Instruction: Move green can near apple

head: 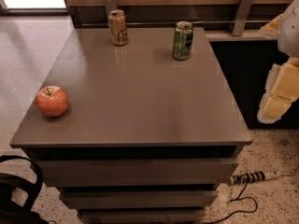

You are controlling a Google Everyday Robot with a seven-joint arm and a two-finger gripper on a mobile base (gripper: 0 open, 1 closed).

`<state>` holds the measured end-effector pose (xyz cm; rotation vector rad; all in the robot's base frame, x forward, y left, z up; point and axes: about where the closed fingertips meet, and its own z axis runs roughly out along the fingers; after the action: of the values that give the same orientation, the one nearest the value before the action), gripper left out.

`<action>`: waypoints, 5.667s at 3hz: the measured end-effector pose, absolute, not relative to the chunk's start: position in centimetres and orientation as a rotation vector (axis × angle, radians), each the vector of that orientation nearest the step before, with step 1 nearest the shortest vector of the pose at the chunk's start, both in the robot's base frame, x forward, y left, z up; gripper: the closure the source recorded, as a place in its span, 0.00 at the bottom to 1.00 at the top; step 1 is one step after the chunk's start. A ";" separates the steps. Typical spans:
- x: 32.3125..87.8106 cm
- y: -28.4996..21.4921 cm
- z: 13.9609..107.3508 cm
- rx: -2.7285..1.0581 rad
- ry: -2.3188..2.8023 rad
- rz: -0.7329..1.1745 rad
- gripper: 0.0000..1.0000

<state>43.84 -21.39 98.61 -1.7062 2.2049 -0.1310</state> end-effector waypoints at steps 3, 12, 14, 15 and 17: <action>48.6 -24.8 98.9 -1.472 2.176 -0.045 0.00; 73.4 -19.7 92.6 -0.751 1.709 0.423 0.00; 78.5 -17.5 89.8 -0.766 1.682 0.482 0.00; 80.1 -16.9 88.9 -0.738 1.644 0.530 0.00; 81.9 -15.2 88.4 -0.692 1.570 0.614 0.00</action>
Offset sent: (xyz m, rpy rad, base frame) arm 0.0387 -0.0248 0.0025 0.0976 -0.0403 -0.0462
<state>81.87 -15.20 88.37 -0.6923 1.5695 0.6136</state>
